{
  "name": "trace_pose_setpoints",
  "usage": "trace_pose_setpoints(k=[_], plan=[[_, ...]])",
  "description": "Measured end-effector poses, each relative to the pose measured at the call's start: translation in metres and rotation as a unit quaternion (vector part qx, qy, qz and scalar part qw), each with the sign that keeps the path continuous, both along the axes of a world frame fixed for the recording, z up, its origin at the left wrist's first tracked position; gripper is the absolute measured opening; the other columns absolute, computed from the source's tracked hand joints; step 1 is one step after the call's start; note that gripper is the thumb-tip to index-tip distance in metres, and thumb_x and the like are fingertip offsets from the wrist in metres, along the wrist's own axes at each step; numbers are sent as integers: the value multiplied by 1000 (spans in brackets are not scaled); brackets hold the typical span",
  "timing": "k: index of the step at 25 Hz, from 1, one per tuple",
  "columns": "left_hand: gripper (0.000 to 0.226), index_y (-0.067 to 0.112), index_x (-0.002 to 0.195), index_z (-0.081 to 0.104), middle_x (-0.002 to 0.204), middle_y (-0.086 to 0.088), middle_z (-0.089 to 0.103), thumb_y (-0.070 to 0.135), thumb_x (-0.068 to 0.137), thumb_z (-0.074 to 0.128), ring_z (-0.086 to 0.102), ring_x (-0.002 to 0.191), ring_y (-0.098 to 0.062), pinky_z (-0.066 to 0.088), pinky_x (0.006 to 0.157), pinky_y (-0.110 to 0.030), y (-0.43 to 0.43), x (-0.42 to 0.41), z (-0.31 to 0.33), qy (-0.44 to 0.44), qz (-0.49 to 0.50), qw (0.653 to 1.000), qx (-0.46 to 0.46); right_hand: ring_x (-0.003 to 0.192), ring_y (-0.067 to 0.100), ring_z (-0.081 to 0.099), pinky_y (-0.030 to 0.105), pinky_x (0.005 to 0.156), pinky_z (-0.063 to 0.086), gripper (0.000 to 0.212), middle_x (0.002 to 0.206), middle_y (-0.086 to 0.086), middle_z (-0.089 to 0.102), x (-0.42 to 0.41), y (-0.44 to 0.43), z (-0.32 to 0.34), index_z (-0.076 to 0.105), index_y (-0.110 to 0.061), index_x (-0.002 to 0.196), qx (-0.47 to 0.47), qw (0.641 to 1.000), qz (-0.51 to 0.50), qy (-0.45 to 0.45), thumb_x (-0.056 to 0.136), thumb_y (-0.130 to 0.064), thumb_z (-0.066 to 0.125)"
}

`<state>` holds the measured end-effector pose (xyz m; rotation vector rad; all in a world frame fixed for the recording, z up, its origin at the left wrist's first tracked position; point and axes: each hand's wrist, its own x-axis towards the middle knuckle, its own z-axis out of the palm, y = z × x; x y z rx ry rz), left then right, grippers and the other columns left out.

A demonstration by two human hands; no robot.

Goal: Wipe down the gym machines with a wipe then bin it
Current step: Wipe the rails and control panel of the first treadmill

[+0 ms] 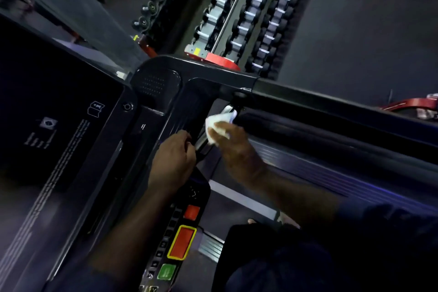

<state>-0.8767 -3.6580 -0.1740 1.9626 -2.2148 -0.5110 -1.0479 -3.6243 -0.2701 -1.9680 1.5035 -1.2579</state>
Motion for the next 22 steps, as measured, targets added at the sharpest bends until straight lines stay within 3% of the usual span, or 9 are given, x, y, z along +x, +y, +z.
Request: trace_pose_setpoints(k=[3, 6, 8, 9, 11, 13, 16, 19, 22], plan=[[16, 15, 98, 65, 93, -5, 70, 22, 95, 51, 63, 85, -26, 49, 73, -40, 1, 0, 1, -3, -2, 1000, -4, 129, 32, 54, 48, 106, 49, 58, 142, 9, 54, 4, 22, 4, 53, -22, 147, -16, 994, 105, 12, 95, 0, 66], [12, 16, 100, 66, 94, -4, 71, 20, 97, 55, 64, 85, -25, 50, 75, -40, 0, -1, -1, -13, 10, 1000, -6, 114, 40, 62, 49, 101, 52, 41, 129, 16, 58, -18, -25, -7, 66, -7, 135, -43, 997, -62, -27, 95, 4, 67], [13, 16, 101, 66, 95, -3, 71, 20, 97, 54, 64, 86, -24, 50, 76, -39, -1, 0, -1, -13, 15, 1000, -6, 109, 38, 61, 34, 104, 47, 38, 122, 18, 62, -19, -37, -5, 71, -5, 129, 0, 987, -151, -49, 93, 5, 67], [13, 16, 101, 66, 95, -4, 71, 19, 97, 55, 64, 87, -25, 50, 77, -39, -1, -1, -1, -14, 13, 1000, -7, 107, 36, 60, 30, 105, 43, 38, 120, 17, 62, -12, -29, -4, 71, -6, 128, 20, 989, -136, -60, 92, 6, 66], [12, 14, 101, 66, 94, -5, 71, 18, 97, 56, 65, 85, -25, 50, 75, -39, 0, -2, 0, -11, 13, 1000, -10, 109, 32, 61, 39, 103, 48, 36, 123, 14, 60, 10, 5, 2, 68, -7, 131, 37, 996, -18, -84, 97, 5, 62], [12, 14, 101, 67, 92, -4, 70, 18, 97, 56, 64, 84, -24, 51, 74, -40, 1, -3, 2, -8, 19, 1000, -9, 113, 27, 62, 41, 100, 52, 32, 127, 12, 58, 15, 22, 2, 66, -7, 133, -2, 992, 81, -92, 102, -3, 60], [13, 14, 102, 66, 95, -5, 70, 19, 96, 56, 64, 85, -26, 51, 75, -40, -1, -4, 1, -20, 17, 1000, -6, 101, 14, 63, 23, 92, 52, 25, 112, 10, 64, -4, -13, 2, 75, -7, 120, 16, 991, -63, -113, 96, -6, 70], [14, 16, 102, 66, 94, -3, 70, 21, 96, 54, 64, 85, -24, 51, 76, -40, -1, -4, 2, -13, 22, 1000, 1, 87, 3, 54, 1, 84, 37, 21, 102, 5, 63, -9, -26, 10, 77, -8, 114, 64, 964, -211, -148, 93, -9, 75], [16, 17, 99, 65, 90, -2, 69, 23, 94, 51, 64, 81, -23, 53, 74, -41, 1, -4, 4, -3, 23, 1000, 3, 92, -3, 50, 2, 87, 35, 15, 102, 3, 63, 21, 13, 14, 77, -8, 110, 62, 983, -97, -140, 95, -6, 73]])
